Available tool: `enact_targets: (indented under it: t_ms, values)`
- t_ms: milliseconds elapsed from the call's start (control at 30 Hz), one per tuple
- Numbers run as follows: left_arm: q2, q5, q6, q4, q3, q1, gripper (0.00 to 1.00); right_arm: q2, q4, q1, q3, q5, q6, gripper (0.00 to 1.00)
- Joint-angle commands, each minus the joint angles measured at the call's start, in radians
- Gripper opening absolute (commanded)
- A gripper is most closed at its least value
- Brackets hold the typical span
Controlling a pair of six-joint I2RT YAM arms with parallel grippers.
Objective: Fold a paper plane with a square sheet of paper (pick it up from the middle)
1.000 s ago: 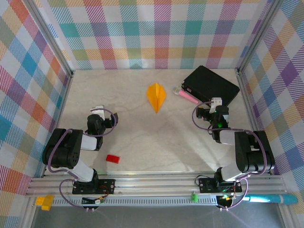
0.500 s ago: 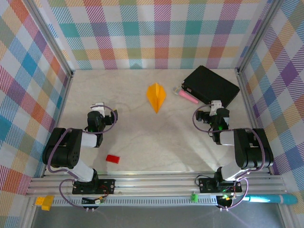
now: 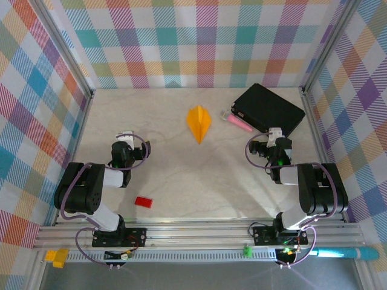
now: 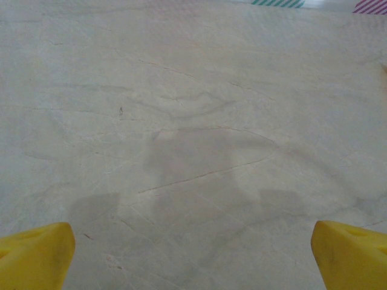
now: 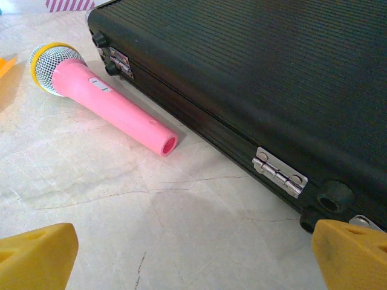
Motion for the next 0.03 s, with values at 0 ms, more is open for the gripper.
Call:
enact_targets:
  t_ms: [0]
  values:
    - [0.007, 0.015, 0.018, 0.002, 0.020, 0.004, 1.00, -0.003, 0.072, -0.007, -0.010, -0.041, -0.011, 0.99]
